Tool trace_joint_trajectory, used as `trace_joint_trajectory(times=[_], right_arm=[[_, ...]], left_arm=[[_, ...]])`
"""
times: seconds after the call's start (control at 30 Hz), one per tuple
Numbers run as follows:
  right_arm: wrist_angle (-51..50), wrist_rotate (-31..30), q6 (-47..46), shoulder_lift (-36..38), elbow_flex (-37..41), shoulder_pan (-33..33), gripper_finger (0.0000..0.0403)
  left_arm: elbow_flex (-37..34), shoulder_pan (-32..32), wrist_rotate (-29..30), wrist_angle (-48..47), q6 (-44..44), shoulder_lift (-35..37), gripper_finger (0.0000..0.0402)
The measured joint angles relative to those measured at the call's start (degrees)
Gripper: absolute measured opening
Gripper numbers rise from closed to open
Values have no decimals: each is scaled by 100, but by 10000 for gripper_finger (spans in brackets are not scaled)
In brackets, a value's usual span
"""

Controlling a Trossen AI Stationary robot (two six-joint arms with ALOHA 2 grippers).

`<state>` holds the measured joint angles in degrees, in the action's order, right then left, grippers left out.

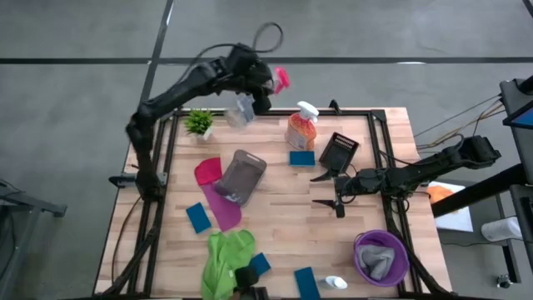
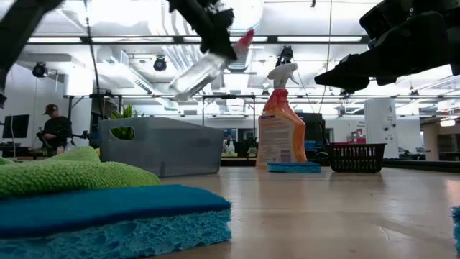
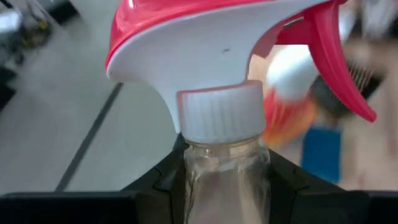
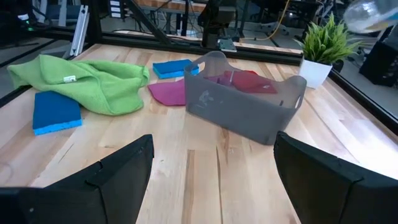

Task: Pick & Place Kitchen Items
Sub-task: Put the transparent spray bottle into the gray bin

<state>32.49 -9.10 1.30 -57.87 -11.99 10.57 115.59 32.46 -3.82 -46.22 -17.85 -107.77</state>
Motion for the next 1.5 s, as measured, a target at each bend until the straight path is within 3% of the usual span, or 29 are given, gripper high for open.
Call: trace_joint_trajectory(times=[0.13,0.27,0.53,0.7,0.8,0.9,1.2,1.5], right_arm=[[-2,0,-2,0,0,0,325],[1,0,-2,0,0,0,325],[4,0,0,0,-2,0,325],[6,0,2,2,-48,0,325],[2,-2,3,2,-86,0,325],[6,-4,4,2,-110,0,325],[0,-67,0,2,-118,0,325],[-3,-120,-9,-3,-118,-4,325]], left_arm=[[-1308,-91,-81,1540,611,894,134],[-3194,-230,308,3527,1392,1868,134],[-6705,-1128,2421,7172,1664,3462,133],[-7987,-1999,3677,8954,1559,3681,133],[-8300,-2510,4289,9707,970,3671,133],[-8333,-2861,4619,9860,878,3681,133],[-8339,-3164,4746,9567,1205,3473,133],[-8332,-3173,4914,10011,1386,2604,133]])
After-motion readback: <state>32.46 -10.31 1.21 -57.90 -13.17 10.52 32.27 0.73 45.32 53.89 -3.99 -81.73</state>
